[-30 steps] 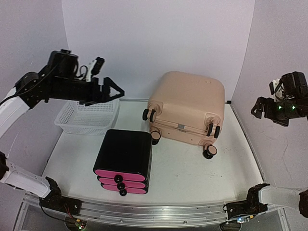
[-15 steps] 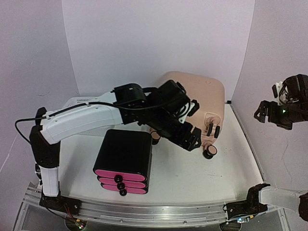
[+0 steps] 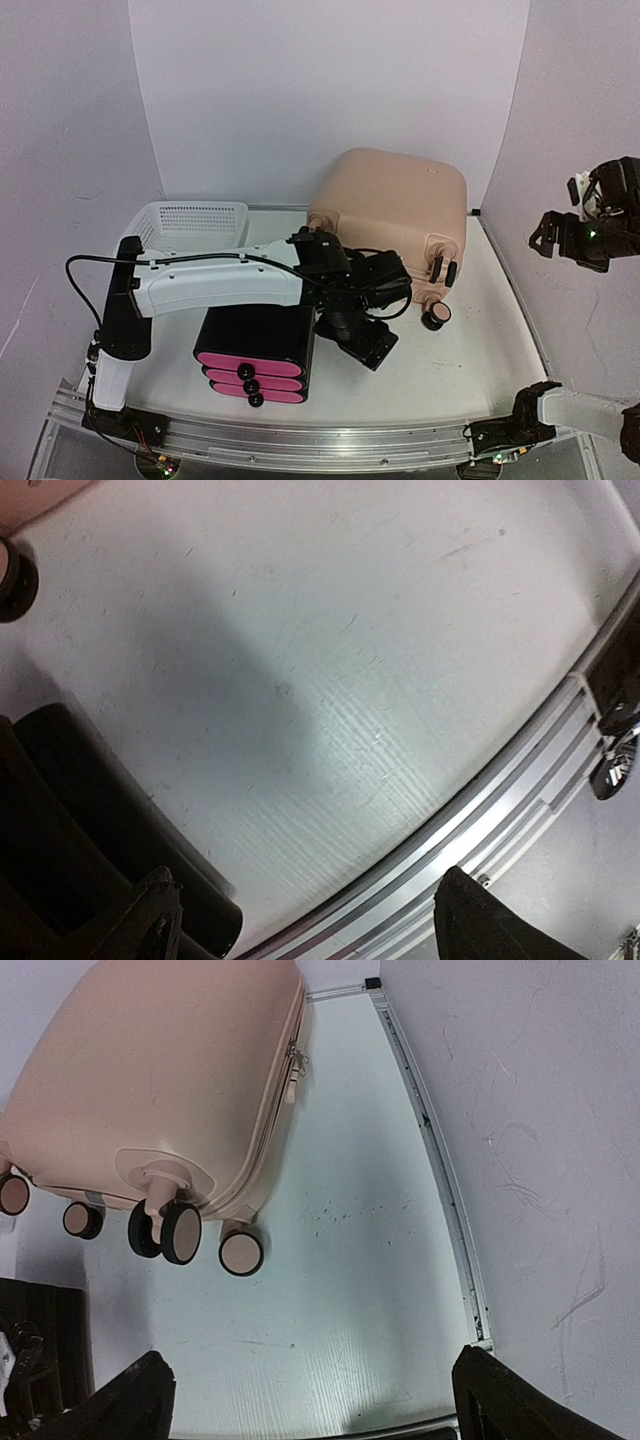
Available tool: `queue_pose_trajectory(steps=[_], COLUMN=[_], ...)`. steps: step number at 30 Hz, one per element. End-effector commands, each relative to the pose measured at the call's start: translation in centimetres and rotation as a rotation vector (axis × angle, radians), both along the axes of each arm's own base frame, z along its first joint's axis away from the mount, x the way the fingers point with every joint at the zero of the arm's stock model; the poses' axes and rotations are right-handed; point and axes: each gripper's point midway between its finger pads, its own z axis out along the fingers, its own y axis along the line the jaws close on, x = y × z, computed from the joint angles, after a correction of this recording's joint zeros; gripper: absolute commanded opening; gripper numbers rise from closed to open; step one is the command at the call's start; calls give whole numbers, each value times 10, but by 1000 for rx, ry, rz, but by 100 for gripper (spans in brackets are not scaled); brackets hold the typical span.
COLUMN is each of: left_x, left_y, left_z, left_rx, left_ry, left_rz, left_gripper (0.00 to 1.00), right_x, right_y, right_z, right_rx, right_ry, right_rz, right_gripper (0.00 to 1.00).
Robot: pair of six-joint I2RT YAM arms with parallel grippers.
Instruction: Open, take out, and arrange the luggage
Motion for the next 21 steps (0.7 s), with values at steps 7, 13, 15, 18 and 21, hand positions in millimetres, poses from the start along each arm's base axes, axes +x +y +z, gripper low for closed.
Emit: queue_pose_trajectory(steps=[7,13,15,18,21], left_x=[21,32,41,53,59], left_y=[70,122,140,169,199], left_z=[-15,-19,-18,-13,-4], left_rx=[186,247,262,273,267], left_ry=[-76,-89,-105,-127,-152], left_rz=[170,288,337,423,517], left_gripper=[88,88,88,89,90], right_x=[18,20,21,21,21], right_y=[14,15,17,18,18], right_z=[-8,-11,-13,-16,-16], right_rx=[77,81,90,94,94], right_ry=[7,11,18,25,25], right_rz=[17,19,20,22,22], right_gripper=[98,98,98,98,98])
